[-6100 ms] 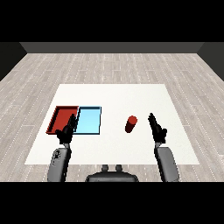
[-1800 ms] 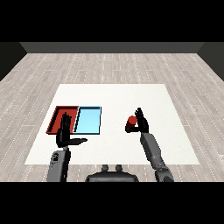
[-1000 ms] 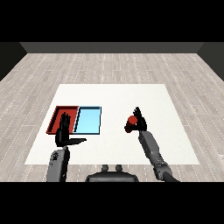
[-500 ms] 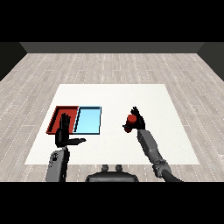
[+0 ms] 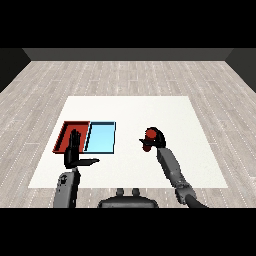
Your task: Pick the red can and put it in the red box
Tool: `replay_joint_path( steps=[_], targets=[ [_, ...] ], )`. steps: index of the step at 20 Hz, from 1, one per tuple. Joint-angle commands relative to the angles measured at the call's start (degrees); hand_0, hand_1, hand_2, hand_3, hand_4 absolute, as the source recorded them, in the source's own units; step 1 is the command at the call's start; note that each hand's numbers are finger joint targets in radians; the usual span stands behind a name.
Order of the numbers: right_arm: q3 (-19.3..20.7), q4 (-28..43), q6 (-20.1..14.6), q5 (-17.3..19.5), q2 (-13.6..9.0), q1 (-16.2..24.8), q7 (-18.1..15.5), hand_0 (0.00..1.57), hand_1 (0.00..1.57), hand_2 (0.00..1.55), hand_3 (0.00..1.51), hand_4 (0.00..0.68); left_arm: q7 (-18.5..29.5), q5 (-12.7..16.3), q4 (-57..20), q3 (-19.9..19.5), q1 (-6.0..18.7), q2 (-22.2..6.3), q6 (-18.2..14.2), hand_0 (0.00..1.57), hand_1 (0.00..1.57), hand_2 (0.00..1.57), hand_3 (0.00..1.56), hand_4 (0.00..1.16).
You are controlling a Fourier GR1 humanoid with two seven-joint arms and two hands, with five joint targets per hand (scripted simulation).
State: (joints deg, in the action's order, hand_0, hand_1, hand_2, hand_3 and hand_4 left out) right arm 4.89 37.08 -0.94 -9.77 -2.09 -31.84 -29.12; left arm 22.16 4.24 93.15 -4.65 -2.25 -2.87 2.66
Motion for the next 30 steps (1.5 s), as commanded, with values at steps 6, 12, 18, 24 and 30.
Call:
replay_joint_path(
  steps=[6, 12, 18, 24, 30],
  targets=[
    [-2.47, 10.15, -3.03, 2.93, -0.23, 4.58, 2.25, 1.47, 1.47, 1.46, 1.42, 0.652, -1.26, -1.6, -0.38, 1.04, 2.65, 1.06, -2.18, 0.0, 0.0, 0.0, 0.0, 0.0],
    [-8.44, 22.7, -7.98, 1.5, 2.03, 6.89, 6.4, 1.43, 1.43, 1.44, 1.4, 0.656, -3.44, -1.06, -2.62, 1.86, 4.13, 0.55, -0.38, 0.0, 0.0, 0.0, 0.0, 0.0],
    [-4.69, 23.19, -3.63, 1.37, 0.09, 5.81, 5.08, 1.44, 1.44, 1.45, 1.41, 0.649, -8.77, -4.41, 0.9, 8.39, 5.58, 2.78, -2.53, 0.0, 0.0, 0.0, 0.0, 0.0],
    [-8.51, 30.26, -6.95, 1.35, 2.05, 8.18, 8.79, 1.43, 1.43, 1.44, 1.42, 0.649, -10.54, -2.63, -2.08, 19.44, 8.21, 2.85, -9.24, 0.0, 0.0, 0.0, 0.0, 0.0],
    [-19.94, 24.18, -17.87, -4.05, 2.08, 4.3, 4.13, 1.43, 1.43, 1.44, 1.42, 0.649, -8.64, -0.92, -6.33, 20.65, 10.97, 2.86, -10.28, 0.0, 0.0, 0.0, 0.0, 0.0]
  ],
)
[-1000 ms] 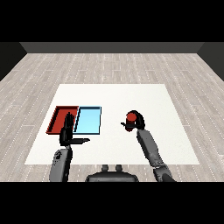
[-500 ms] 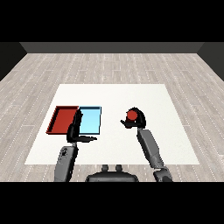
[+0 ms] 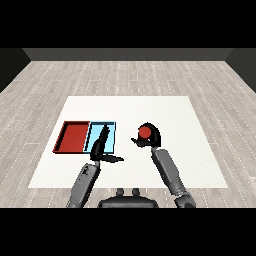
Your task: Pick the red can and put it in the red box
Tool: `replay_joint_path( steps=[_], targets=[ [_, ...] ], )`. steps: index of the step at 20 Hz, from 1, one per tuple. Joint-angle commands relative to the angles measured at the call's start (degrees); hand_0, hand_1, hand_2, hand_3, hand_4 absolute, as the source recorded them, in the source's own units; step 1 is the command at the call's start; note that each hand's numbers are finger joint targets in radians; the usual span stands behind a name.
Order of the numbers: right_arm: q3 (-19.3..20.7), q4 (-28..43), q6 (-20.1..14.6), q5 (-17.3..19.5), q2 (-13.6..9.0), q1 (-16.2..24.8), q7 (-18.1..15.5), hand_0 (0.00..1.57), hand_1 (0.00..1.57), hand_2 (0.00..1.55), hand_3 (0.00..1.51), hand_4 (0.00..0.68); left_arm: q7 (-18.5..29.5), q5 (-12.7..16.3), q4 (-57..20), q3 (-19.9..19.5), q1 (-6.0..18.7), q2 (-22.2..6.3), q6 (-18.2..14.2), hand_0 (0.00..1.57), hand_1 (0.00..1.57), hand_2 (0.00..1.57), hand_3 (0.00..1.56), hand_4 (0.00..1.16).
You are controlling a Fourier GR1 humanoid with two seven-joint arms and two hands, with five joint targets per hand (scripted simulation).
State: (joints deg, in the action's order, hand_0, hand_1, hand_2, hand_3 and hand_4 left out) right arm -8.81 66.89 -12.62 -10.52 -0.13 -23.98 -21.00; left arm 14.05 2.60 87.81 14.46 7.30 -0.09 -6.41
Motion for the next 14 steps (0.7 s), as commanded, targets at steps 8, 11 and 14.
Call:
replay_joint_path(
  steps=[8, 11, 14],
  targets=[
    [-10.9, 7.21, -7.35, -2.21, 0.13, 1.79, -1.14, 1.41, 1.41, 1.41, 1.39, 0.639, -1.04, 3.32, -2.72, 7.69, 4.12, 0.08, -5.23, 0.0, 0.0, 0.0, 0.0, 0.0],
    [-10.56, 2.01, -7.26, -3.29, 0.13, -3.42, -0.48, 1.38, 1.38, 1.4, 1.4, 0.626, -2.53, 3.91, -3.93, 10.26, 6.63, 0.08, -8.24, 0.0, 0.0, 0.0, 0.0, 0.0],
    [-10.72, 8.74, -6.85, -1.38, 0.13, -0.04, 2.15, 1.39, 1.39, 1.41, 1.4, 0.611, -4.92, 2.01, -1.83, 6.55, 6.59, -0.18, -4.67, 0.0, 0.0, 0.0, 0.0, 0.0]
  ],
)
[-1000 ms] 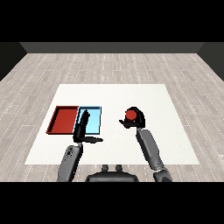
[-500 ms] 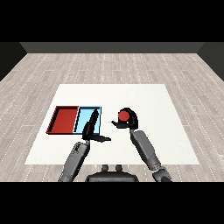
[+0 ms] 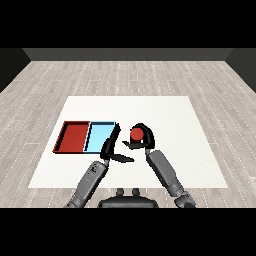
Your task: Pick the red can and put it in the red box
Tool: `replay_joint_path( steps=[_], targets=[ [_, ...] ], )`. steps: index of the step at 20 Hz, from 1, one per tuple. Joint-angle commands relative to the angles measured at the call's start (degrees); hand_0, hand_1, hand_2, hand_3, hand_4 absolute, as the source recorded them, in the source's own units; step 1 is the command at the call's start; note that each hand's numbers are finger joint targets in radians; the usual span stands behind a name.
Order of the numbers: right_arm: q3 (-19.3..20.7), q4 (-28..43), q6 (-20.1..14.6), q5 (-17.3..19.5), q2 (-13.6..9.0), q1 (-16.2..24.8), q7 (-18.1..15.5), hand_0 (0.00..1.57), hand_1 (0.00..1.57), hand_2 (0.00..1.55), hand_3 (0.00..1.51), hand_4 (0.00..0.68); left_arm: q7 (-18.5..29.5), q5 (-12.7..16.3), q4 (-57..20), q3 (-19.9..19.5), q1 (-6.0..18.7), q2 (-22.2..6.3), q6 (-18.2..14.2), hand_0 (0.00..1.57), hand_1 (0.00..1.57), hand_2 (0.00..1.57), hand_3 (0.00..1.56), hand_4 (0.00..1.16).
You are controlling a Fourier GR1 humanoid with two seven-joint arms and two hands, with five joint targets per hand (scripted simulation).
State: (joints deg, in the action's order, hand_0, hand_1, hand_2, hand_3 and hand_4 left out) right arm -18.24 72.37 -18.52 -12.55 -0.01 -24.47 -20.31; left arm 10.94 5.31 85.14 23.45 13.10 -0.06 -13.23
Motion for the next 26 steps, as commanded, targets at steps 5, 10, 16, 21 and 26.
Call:
replay_joint_path(
  steps=[5, 10, 16, 21, 26],
  targets=[
    [-7.63, -0.64, -3.71, -3.46, 0.01, 0.7, -3.4, 1.41, 1.41, 1.43, 1.41, 0.613, -0.51, 0.73, -6.52, 0.12, 5.82, 0.06, -1.95, 0.0, 0.0, 0.0, 0.0, 0.0],
    [-5.56, 0.39, -2.15, -5.64, 0.01, -2.87, -2.08, 1.43, 1.43, 1.44, 1.4, 0.615, -2.12, 1.45, -7.18, 3.31, 7.18, 0.06, -5.63, 0.0, 0.0, 0.0, 0.0, 0.0],
    [-7.73, 7.68, -3.94, -1.57, 0.01, -0.25, 2.86, 1.45, 1.45, 1.43, 1.38, 0.614, 1.26, 5.01, -13.43, 3.89, 11.62, 0.06, -6.1, 0.0, 0.0, 0.0, 0.0, 0.0],
    [-10.34, 2.31, -5.67, -6.38, 0.01, -6.99, 2.38, 1.45, 1.45, 1.43, 1.39, 0.594, -2.6, 3.23, -10.79, 6.43, 12.85, 0.06, -7.91, 0.0, 0.0, 0.0, 0.0, 0.0],
    [-9.9, 8.99, -6.07, -3.38, 0.0, -1.18, 4.42, 1.46, 1.46, 1.45, 1.4, 0.523, 2.66, 4.7, -12.18, 8.24, 9.03, 0.03, -9.76, 0.0, 0.0, 0.0, 0.0, 0.0]
  ],
)
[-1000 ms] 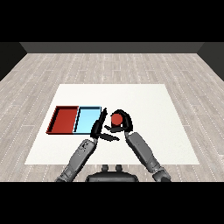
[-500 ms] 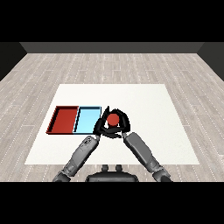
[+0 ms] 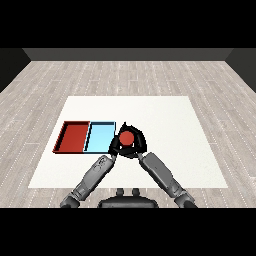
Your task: Pick the red can and put it in the red box
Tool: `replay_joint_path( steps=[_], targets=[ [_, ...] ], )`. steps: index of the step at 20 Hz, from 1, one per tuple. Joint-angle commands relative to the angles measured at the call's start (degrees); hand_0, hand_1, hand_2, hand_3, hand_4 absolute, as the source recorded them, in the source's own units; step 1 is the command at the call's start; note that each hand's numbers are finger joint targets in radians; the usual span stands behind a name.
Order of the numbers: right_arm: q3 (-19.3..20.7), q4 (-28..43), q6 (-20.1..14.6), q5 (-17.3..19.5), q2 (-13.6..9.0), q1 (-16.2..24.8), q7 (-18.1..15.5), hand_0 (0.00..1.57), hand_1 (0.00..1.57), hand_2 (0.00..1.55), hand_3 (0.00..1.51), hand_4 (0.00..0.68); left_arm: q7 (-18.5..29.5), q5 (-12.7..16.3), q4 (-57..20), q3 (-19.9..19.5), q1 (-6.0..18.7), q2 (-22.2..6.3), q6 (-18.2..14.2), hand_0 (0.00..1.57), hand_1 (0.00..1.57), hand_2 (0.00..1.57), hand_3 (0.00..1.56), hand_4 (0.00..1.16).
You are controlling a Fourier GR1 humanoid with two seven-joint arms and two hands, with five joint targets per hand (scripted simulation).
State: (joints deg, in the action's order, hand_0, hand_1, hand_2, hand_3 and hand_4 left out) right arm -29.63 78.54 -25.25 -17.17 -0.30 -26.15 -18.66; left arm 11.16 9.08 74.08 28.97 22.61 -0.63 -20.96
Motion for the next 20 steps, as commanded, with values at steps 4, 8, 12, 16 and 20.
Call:
replay_joint_path(
  steps=[4, 8, 12, 16, 20],
  targets=[
    [-3.92, 0.4, -3.01, -1.27, 0.28, 0.14, -2.22, 1.52, 1.52, 1.46, 1.4, 0.516, -1.52, -3.7, 0.7, 4.49, 0.52, 0.58, -8.98, 0.73, 0.73, 0.76, 0.25, 0.69],
    [-3.36, -3.94, -1.27, -4.7, 0.27, -2.37, -4.9, 1.49, 1.49, 1.45, 1.4, 0.522, -1.33, 1.44, -3.75, 0.99, 2.98, 0.56, -5.14, 1.57, 1.57, 1.52, 1.42, 0.9],
    [-1.86, 3.54, -0.07, -1.04, -0.98, 0.75, -0.36, 1.47, 1.47, 1.44, 1.39, 0.561, -4.57, -1.19, -2.62, 2.76, 3.86, 0.56, -8.31, 1.57, 1.57, 1.54, 1.45, 1.0],
    [-5.32, -0.01, -2.33, -3.38, 0.25, 0.5, -5.17, 1.5, 1.5, 1.44, 1.39, 0.56, 0.88, 1.66, -8.58, 3.0, 6.02, 0.55, -9.54, 1.57, 1.57, 1.48, 1.36, 0.85],
    [-3.14, 0.05, -2.51, -1.74, 0.24, -1.42, -3.11, 1.52, 1.52, 1.46, 1.4, 0.538, -1.87, 1.62, -4.45, 4.64, 5.24, 0.53, -12.92, 1.57, 1.57, 1.5, 1.38, 0.87]
  ],
)
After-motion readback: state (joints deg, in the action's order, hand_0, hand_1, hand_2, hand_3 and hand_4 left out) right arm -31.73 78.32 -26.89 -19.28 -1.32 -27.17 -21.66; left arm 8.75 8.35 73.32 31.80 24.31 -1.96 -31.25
